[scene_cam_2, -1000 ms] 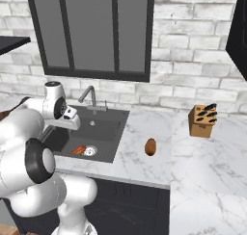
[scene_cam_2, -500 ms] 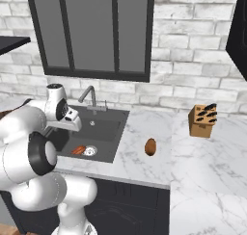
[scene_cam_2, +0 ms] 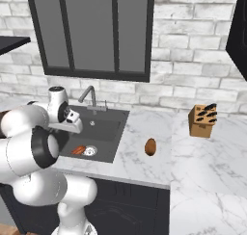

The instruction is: Remove the potato and sweet potato from the sink. Then move the bowl and cup from the counter to the sink for washing.

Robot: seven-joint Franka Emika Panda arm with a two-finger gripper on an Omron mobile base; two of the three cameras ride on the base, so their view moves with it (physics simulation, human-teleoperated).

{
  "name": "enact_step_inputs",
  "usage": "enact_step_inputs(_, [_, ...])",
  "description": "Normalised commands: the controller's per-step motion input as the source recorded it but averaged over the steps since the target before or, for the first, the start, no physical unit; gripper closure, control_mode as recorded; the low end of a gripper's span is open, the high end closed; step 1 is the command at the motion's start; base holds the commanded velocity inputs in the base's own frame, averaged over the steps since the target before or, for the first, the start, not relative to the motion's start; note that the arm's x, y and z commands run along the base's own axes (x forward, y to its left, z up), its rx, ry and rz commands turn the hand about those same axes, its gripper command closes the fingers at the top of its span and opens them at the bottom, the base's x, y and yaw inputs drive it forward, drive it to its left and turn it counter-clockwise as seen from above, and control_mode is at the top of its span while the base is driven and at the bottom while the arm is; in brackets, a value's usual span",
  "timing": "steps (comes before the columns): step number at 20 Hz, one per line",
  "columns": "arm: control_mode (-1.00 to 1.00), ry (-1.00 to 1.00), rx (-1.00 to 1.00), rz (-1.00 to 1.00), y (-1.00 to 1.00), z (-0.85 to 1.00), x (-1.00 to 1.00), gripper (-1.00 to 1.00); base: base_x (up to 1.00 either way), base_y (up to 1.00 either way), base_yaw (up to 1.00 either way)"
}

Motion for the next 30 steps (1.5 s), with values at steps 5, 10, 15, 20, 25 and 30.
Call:
enact_step_inputs(5, [-1.0, 0.0, 0.0, -0.02, 0.0, -0.17, 0.04, -1.0, 0.0, 0.0, 0.0])
enact_step_inputs(10, [-1.0, 0.0, 0.0, -0.03, 0.0, -0.16, 0.04, -1.0, 0.0, 0.0, 0.0])
enact_step_inputs(15, [-1.0, 0.0, 0.0, -0.04, 0.0, -0.15, 0.05, -1.0, 0.0, 0.0, 0.0])
enact_step_inputs(20, [-1.0, 0.0, 0.0, -0.04, 0.0, -0.16, 0.06, -1.0, 0.0, 0.0, 0.0])
enact_step_inputs(25, [-1.0, 0.0, 0.0, -0.04, 0.0, -0.16, 0.07, -1.0, 0.0, 0.0, 0.0])
enact_step_inputs(30, [-1.0, 0.0, 0.0, -0.05, 0.0, -0.16, 0.09, -1.0, 0.0, 0.0, 0.0])
